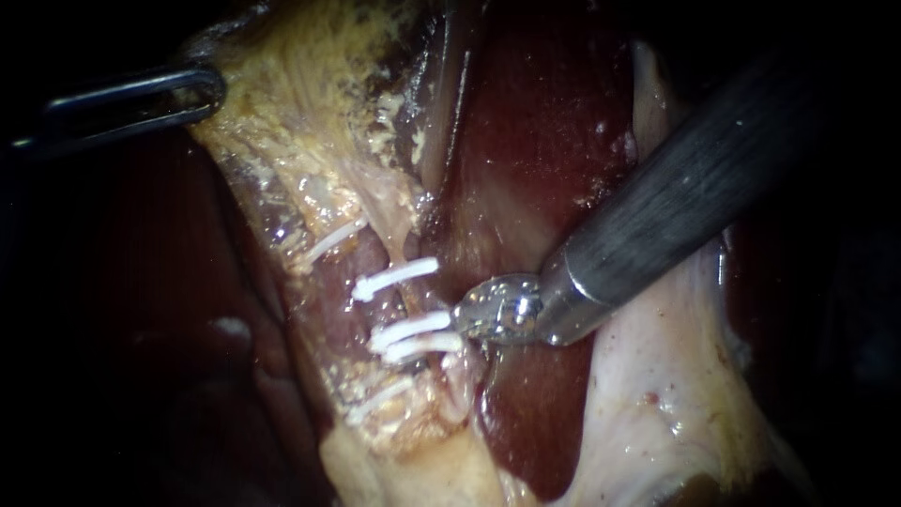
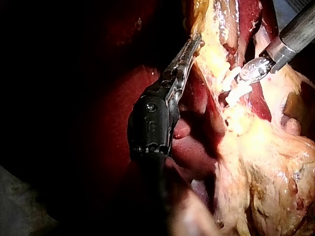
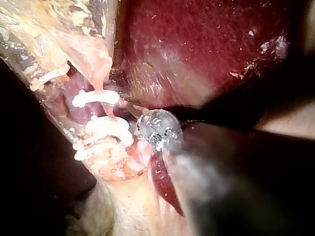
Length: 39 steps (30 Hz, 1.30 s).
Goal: Go to the cutting position right tube
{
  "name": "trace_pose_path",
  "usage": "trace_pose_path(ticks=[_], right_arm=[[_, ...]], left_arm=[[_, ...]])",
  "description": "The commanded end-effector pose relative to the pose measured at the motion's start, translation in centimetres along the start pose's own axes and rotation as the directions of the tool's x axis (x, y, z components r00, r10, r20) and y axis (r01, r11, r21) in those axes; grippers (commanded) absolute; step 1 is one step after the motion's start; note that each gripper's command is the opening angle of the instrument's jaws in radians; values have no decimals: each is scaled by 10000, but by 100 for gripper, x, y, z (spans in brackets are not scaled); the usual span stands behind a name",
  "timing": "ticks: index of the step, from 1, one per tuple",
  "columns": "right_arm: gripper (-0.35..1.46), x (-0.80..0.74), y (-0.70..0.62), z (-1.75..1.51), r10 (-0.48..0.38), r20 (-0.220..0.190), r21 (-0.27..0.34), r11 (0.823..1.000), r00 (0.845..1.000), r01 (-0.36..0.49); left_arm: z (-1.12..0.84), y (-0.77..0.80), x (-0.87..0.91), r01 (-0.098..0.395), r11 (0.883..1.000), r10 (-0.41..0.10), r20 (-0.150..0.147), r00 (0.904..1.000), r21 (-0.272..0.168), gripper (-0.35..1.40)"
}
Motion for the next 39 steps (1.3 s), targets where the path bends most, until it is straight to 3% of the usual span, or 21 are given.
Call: trace_pose_path(ticks=[1,7,14,23,39], right_arm=[[77,0,0,0,-7,-2,5,10000,10000,7],[79,1,0,-1,-1,-44,-44,10000,10000,1],[94,2,-1,-9,10,-120,-237,9997,9999,-13],[101,8,-7,-64,-104,-165,-693,9976,9998,92],[104,39,-24,-151,-425,-232,-1298,9908,9988,391]], left_arm=[[0,0,0,-4,10000,4,4,10000,-5,-35],[0,0,0,-4,10000,4,3,10000,-3,-35],[0,0,0,0,10000,0,32,10000,3,-35],[0,-1,0,0,10000,0,32,10000,2,-35],[0,-1,0,-1,10000,1,33,10000,0,-35]])
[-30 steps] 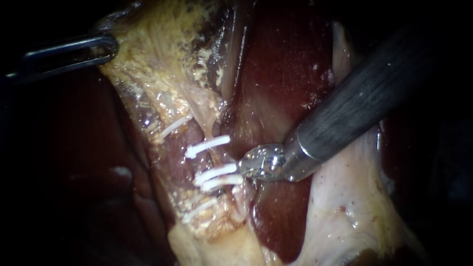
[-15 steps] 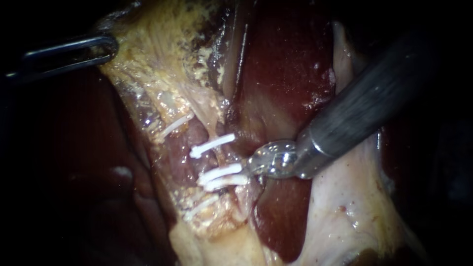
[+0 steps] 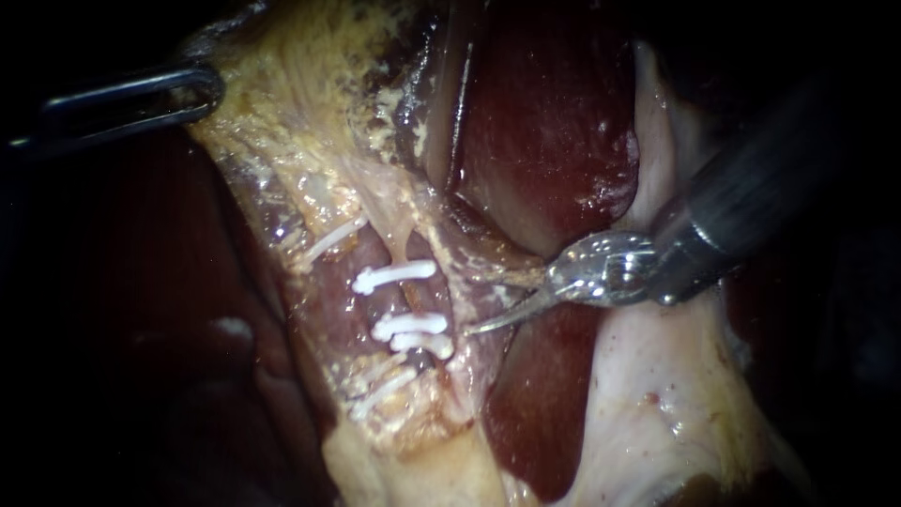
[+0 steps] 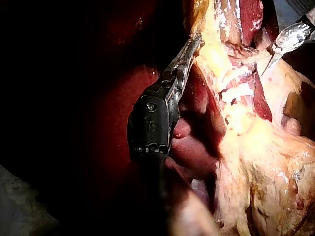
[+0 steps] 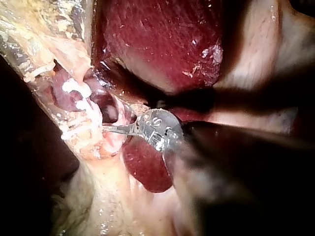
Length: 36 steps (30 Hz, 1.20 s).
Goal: Go to the cutting position right tube
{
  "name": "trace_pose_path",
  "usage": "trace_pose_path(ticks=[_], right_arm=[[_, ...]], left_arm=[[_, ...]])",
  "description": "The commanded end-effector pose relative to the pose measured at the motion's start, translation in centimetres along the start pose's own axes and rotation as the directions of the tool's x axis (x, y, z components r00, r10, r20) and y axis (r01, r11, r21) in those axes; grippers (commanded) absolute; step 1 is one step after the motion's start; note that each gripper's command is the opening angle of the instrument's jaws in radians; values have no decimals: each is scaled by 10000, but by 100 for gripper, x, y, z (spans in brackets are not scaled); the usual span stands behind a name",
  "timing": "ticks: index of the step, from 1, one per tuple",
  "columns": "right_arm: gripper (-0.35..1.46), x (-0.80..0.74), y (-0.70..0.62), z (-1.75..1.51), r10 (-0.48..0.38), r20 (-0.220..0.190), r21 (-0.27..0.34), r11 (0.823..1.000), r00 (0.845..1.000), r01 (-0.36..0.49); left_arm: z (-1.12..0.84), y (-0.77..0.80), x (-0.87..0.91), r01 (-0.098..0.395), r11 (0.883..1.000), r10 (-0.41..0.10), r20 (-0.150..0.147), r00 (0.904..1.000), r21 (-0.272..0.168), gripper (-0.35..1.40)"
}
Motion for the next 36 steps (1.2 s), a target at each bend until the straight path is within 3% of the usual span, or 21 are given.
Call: trace_pose_path(ticks=[1,7,16,23,30,36], right_arm=[[108,1,-1,-4,66,-33,-58,10000,10000,-66],[121,8,-13,-9,67,-268,336,9994,9996,-58],[126,18,-30,17,956,-263,847,9921,9951,-931],[126,4,-27,52,1427,-213,958,9855,9895,-1400],[126,-11,-19,73,1835,169,887,9789,9829,-1842],[126,-9,-16,83,2013,199,953,9747,9793,-2023]], left_arm=[[0,0,0,-3,10000,3,0,10000,1,-35],[0,0,1,-3,10000,3,1,10000,1,-35],[0,0,1,-4,10000,4,2,10000,-1,-35],[0,-1,1,-4,10000,4,4,10000,-8,-35],[-1,-2,1,-3,10000,3,5,10000,-13,-35],[0,-2,1,-2,10000,2,4,10000,-13,-35]])
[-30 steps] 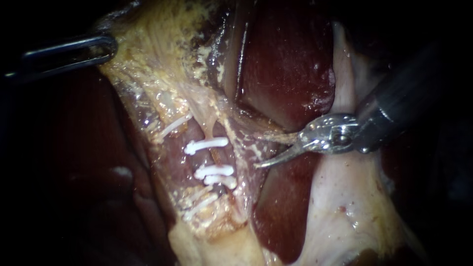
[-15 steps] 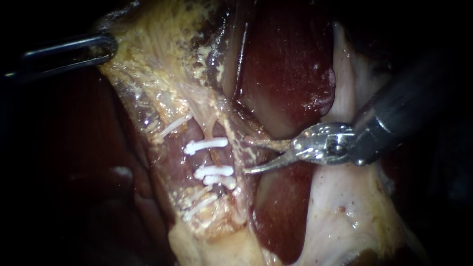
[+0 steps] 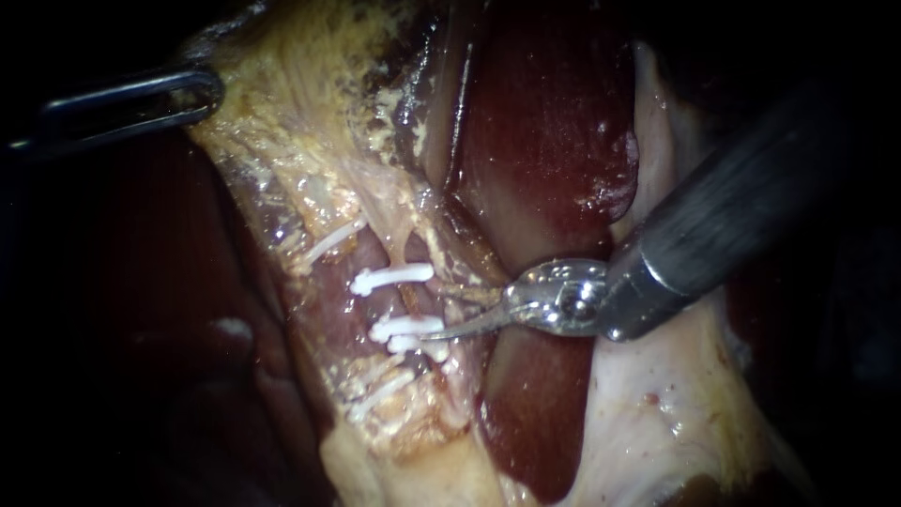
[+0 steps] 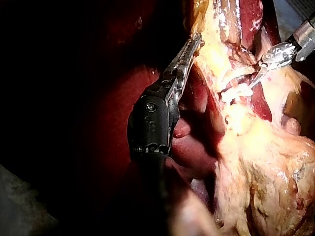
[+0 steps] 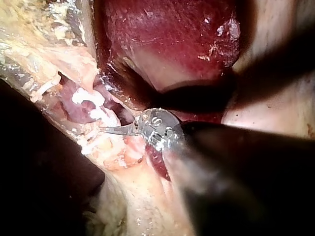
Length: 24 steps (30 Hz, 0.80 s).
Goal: Go to the cutting position right tube
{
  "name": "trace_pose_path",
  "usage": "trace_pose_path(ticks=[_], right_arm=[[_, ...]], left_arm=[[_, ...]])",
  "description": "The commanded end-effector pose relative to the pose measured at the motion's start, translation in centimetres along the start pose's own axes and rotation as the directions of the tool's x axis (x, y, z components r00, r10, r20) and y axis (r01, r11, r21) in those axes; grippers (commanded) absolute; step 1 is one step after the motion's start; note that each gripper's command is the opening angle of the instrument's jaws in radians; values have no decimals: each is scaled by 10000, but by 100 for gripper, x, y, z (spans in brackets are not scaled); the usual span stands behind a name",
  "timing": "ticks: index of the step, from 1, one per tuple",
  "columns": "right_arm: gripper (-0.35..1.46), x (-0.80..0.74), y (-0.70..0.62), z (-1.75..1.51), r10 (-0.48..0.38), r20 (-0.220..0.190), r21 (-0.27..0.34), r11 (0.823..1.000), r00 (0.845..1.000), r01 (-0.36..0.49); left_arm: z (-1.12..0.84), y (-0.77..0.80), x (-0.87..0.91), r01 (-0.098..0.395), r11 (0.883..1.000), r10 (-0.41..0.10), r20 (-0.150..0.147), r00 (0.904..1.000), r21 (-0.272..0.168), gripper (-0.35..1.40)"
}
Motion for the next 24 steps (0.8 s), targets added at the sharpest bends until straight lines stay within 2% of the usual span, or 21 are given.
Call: trace_pose_path(ticks=[1,12,14,19,24], right_arm=[[126,1,-1,2,66,6,28,10000,10000,-66],[126,13,1,31,351,149,515,9980,9993,-358],[126,13,0,35,307,153,759,9966,9994,-317],[126,11,-4,36,121,-139,1463,9892,9998,-99],[126,15,-8,38,-70,-337,1871,9822,9994,132]], left_arm=[[0,0,0,0,10000,0,0,10000,-2,-35],[0,0,0,0,10000,0,1,10000,-5,-35],[0,0,0,0,10000,0,1,10000,-5,-35],[0,0,0,0,10000,0,1,10000,-5,-35],[0,0,0,0,10000,0,1,10000,-5,-35]])
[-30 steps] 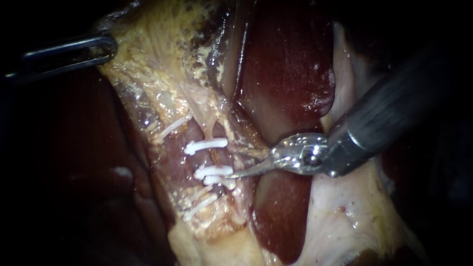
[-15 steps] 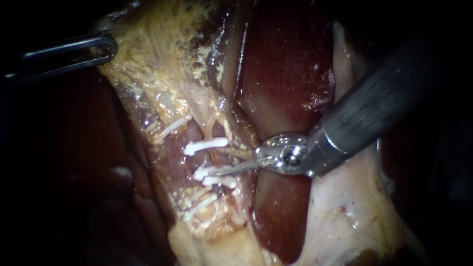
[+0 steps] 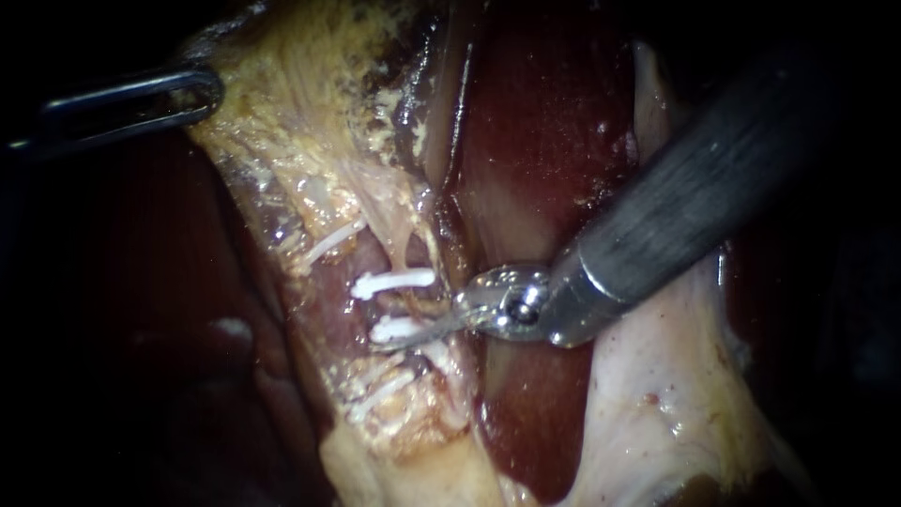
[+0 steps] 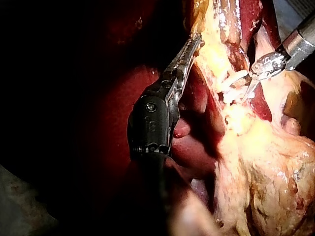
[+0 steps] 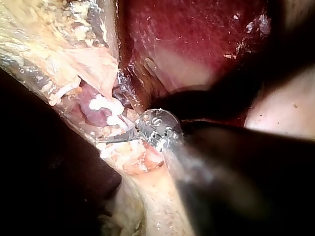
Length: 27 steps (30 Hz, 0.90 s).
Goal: Go to the cutting position right tube
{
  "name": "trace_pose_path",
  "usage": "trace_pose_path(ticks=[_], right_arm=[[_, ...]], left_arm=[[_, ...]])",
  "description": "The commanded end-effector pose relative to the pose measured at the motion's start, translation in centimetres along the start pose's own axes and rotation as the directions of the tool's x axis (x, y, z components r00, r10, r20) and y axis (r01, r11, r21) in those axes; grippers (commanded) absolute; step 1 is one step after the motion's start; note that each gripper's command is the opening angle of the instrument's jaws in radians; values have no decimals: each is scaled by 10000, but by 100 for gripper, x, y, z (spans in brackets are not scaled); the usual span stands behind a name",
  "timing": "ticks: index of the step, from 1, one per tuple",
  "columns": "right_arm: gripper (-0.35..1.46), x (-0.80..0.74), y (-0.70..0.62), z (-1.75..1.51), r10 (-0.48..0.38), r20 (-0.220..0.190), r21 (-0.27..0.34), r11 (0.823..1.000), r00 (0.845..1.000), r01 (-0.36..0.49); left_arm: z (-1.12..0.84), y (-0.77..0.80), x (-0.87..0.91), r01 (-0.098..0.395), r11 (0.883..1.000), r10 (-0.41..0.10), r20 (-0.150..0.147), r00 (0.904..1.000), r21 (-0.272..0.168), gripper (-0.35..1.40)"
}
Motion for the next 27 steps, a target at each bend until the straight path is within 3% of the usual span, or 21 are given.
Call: trace_pose_path(ticks=[1,15,27], right_arm=[[124,1,0,0,-57,-51,73,10000,10000,57],[124,5,-1,-6,-188,-251,372,9991,9995,197],[119,16,2,10,-177,-408,393,9990,9990,193]], left_arm=[[0,0,0,0,10000,0,-1,10000,2,-35],[0,1,0,-1,10000,1,-2,10000,5,-35],[1,1,1,-4,10000,4,1,10000,3,-35]])
